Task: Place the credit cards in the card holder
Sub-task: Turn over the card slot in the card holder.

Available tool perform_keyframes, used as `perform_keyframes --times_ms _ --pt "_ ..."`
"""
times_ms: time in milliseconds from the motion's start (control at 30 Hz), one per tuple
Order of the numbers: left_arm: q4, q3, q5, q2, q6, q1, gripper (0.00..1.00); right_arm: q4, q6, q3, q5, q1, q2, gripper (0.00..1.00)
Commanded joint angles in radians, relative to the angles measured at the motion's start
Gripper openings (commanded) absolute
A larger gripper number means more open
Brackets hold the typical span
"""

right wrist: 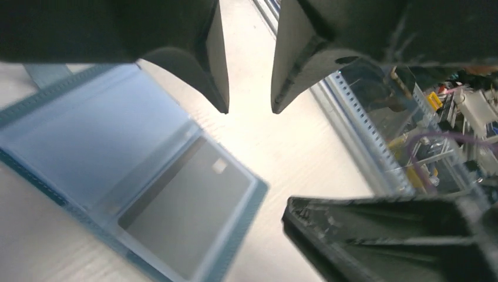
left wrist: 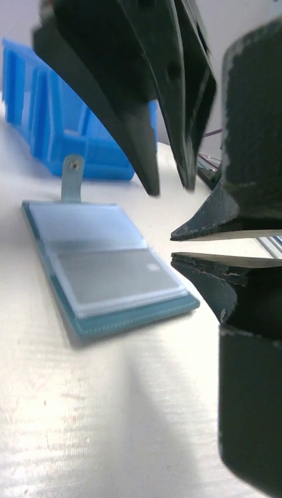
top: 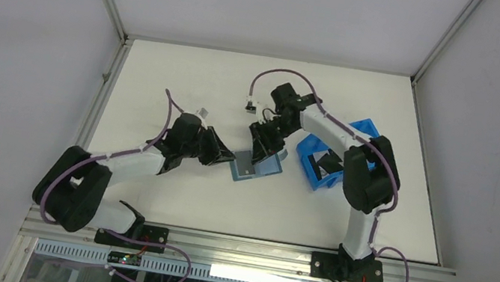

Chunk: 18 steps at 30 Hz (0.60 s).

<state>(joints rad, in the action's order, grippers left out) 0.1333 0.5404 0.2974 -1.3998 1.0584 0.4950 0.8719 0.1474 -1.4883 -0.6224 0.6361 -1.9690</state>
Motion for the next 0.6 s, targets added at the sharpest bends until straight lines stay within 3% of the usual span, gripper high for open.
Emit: perform_keyframes --times_ms 0,67,133,233,267,400,500,567 --pt "-0.095 0.078 -0.009 0.214 -0.178 -0.019 0.17 0.170 0.240 -0.090 -0.229 -0.120 0.225 0.39" --pt "-0.196 0.128 -0.062 0.325 -0.255 -0.022 0.25 0.188 0.281 -0.075 -0.237 -0.194 0.293 0.41" --pt "-0.255 0.145 -0.120 0.413 -0.302 -0.025 0.40 0.184 0.296 -0.052 -0.213 -0.287 0.352 0.43" --pt "-0.287 0.116 -0.237 0.537 -0.288 -0.027 0.93 0.199 0.267 -0.052 -0.124 -0.423 0.369 0.43" --pt "-0.274 0.093 -0.261 0.571 -0.268 -0.028 0.98 0.216 0.260 -0.062 -0.099 -0.464 0.360 0.44" --pt "-0.149 -0.020 -0.225 0.643 -0.147 -0.032 0.99 0.219 0.247 -0.042 0.127 -0.587 0.344 0.44" --pt "0.005 -0.096 -0.125 0.624 -0.057 -0.032 0.99 0.187 0.273 0.013 0.241 -0.624 0.354 0.47" --pt "0.088 -0.121 -0.061 0.582 -0.020 -0.032 0.94 0.167 0.300 0.036 0.292 -0.629 0.352 0.50"
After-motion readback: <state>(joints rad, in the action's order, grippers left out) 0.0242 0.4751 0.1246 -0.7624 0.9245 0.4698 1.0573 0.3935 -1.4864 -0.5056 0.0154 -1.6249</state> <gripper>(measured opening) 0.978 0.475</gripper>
